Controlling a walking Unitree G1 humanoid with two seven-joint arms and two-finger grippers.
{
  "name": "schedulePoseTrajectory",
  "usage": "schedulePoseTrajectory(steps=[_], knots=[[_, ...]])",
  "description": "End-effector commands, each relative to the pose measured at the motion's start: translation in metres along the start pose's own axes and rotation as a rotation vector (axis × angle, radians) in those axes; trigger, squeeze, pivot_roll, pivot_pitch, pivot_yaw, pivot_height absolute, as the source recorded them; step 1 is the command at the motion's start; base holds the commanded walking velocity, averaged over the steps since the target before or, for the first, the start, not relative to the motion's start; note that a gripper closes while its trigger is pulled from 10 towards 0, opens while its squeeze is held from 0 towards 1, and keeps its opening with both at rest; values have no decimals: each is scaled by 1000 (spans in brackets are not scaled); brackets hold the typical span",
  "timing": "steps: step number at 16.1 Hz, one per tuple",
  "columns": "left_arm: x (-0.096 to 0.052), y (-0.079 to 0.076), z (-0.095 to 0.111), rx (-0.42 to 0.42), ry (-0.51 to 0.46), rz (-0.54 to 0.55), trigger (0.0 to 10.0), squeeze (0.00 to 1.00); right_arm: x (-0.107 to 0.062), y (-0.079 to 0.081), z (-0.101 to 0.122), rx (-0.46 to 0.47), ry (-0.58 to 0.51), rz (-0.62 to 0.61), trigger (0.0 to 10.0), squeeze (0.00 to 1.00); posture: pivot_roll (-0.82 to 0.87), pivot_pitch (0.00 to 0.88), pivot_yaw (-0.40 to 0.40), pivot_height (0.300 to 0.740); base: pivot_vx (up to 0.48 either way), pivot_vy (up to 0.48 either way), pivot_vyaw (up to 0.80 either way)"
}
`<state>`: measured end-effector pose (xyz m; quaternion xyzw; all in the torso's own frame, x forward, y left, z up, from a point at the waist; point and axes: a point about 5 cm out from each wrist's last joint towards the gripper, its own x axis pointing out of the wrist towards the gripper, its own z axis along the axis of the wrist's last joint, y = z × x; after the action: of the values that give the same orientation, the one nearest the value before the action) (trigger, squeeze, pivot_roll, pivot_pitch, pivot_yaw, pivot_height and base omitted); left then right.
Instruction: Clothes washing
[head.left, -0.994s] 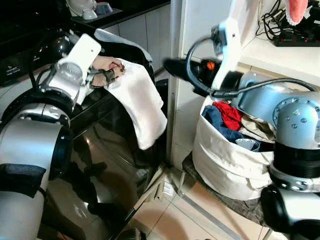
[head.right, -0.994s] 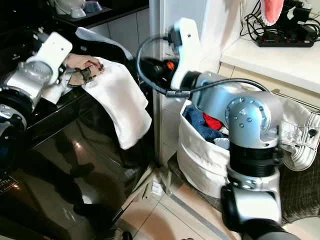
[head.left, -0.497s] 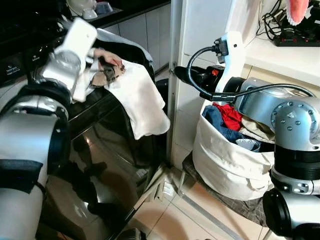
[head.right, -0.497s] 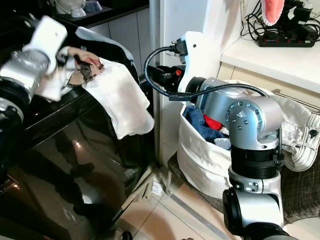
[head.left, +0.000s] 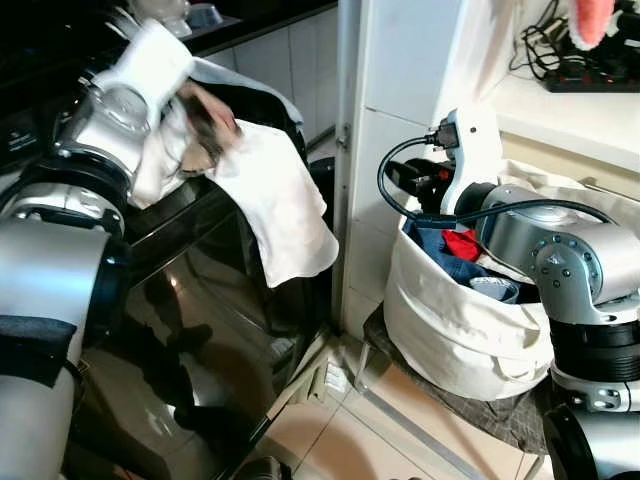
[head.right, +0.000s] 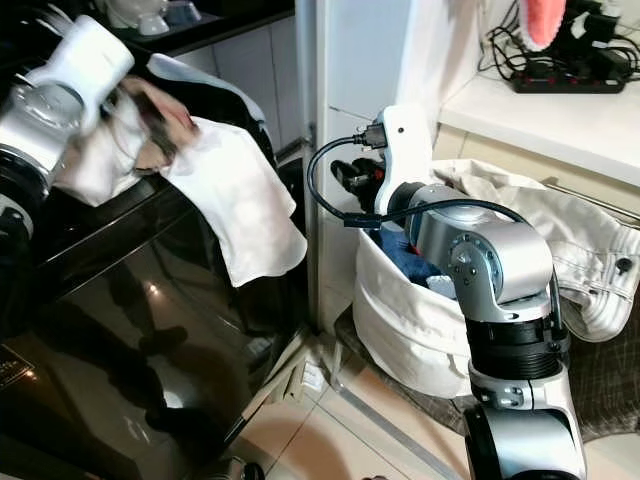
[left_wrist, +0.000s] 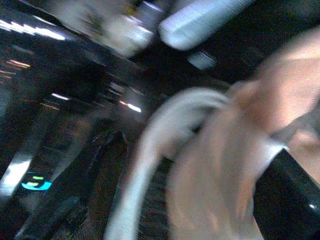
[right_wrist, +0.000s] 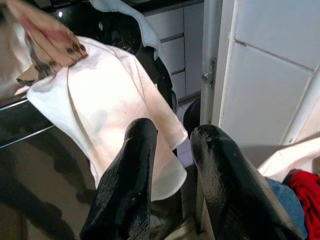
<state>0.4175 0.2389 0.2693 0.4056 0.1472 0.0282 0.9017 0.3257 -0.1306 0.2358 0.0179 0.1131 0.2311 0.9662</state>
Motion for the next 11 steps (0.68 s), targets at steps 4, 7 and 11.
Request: schedulePoseTrajectory(steps=[4,7,11], knots=[[-1,-7,6,-40,19,-144,10000,0,-1,1,-1,-20,-11,0,10000,0,-69,0,61,740,0,0,0],[-4,-1,12,-82,-21,-199,10000,0,-3,3,-2,-23,-11,17,10000,0,-62,0,55,740,0,0,0],[-9,9,30,-208,-147,-214,10000,0,-4,2,0,-18,-15,24,10000,0,-53,0,47,740,0,0,0]])
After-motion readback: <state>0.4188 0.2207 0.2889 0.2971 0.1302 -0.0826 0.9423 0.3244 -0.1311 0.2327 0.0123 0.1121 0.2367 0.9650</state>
